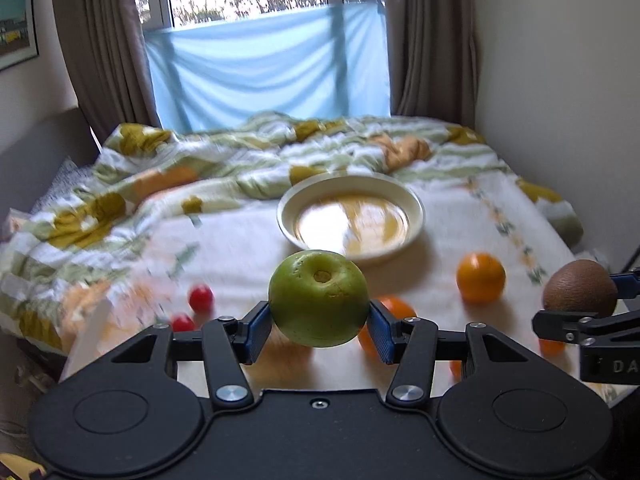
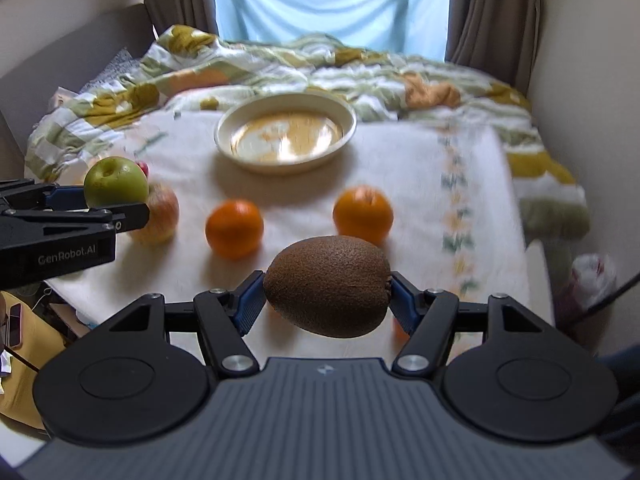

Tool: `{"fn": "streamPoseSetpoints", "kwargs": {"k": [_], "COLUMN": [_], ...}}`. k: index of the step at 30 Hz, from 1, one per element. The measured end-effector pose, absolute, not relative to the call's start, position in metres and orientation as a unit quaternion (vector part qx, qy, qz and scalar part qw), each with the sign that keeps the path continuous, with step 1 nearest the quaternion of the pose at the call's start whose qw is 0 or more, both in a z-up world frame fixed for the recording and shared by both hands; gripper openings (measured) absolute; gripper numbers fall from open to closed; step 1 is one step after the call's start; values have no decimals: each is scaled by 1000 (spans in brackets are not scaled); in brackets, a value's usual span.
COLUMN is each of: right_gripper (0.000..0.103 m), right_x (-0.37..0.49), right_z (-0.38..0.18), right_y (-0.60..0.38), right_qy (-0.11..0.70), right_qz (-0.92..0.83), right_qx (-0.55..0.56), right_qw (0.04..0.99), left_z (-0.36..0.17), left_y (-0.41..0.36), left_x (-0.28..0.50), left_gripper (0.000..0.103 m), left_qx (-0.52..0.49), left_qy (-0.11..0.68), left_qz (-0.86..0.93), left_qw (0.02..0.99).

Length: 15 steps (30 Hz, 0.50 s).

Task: Organize fruits
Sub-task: 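Carry the green apple and kiwi to the white bowl and release both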

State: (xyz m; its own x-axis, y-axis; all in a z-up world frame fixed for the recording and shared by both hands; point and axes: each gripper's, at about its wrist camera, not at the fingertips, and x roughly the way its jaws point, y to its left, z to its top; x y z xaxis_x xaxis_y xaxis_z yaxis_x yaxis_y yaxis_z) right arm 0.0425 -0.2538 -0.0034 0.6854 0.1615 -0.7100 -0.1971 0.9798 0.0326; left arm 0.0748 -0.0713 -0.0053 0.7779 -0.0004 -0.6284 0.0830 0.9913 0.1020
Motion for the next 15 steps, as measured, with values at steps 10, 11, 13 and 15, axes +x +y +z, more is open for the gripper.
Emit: {"fn": "streamPoseSetpoints", "kwargs": {"k": [10,11,13,15], "right_gripper": [81,81,81,81], "right_x": [99,108,127,149], "right_z": [41,46,52,57], "right_y": [-254,-254,-254,-253], "right_qy": [362,359,354,350], "right_qz": [112,111,112,112], "right_qx": [-31,-35,-39,-39], "right_qw": [925,926,928,929], "left_z": [39,41,43,42], "left_y": [-48,-45,-43,-41], "left_x": [146,155,175,197], "left_gripper": [57,57,57,57], "left_qx": [64,64,67,72], "left_qy": [311,312,314,319], "left_qz": [-35,-38,-44,-50], "left_qw": [948,947,946,944]}}
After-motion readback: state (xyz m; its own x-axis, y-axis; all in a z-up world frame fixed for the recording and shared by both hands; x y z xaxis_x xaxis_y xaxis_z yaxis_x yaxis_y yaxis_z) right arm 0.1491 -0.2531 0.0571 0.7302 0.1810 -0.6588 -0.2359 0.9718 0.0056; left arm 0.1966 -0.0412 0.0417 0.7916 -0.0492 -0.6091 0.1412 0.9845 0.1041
